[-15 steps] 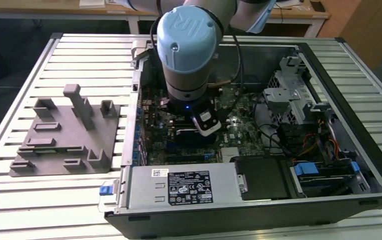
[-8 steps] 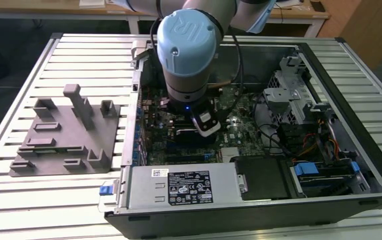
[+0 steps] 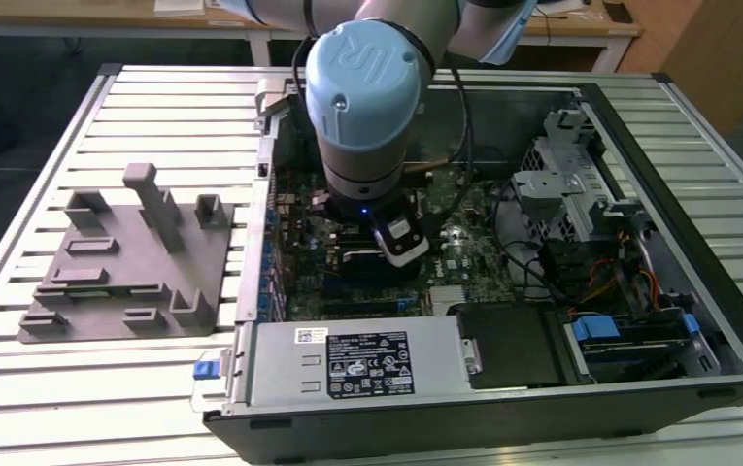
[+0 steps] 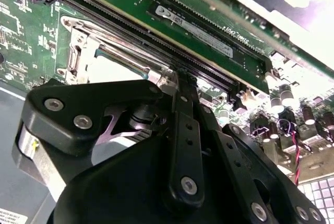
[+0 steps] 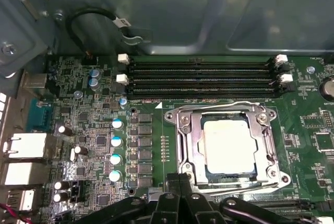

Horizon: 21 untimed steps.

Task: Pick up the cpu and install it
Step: 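Install the second cpu locking lever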

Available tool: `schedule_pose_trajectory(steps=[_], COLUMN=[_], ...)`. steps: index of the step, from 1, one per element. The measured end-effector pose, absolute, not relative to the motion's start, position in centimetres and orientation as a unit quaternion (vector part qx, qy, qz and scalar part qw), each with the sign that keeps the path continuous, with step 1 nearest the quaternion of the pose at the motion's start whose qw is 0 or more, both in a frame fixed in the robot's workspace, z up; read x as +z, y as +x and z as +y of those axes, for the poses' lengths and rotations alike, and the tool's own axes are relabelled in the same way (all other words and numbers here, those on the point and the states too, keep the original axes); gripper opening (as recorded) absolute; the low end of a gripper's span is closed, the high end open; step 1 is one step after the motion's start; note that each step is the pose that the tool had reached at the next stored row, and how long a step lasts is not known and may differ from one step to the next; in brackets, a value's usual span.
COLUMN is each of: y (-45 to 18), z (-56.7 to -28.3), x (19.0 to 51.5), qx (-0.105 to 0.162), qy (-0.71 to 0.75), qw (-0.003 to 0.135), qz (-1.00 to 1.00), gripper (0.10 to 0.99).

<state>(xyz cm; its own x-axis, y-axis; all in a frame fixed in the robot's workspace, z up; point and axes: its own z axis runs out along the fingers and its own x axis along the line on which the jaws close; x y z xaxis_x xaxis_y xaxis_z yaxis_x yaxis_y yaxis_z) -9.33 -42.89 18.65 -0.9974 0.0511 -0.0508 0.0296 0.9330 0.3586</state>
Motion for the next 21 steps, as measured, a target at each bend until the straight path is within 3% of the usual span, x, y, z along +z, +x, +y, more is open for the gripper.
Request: schedule_pose_trajectory(steps=[10, 21], y=[-9.3, -8.2], z=[-42.9, -42.4], x=[20.1, 20.1], qx=[0.180, 0.157], qy=[0.020, 0.023], qw=[0.030, 0.031], qz=[0.983, 0.987], gripper=[0.106, 0.106])
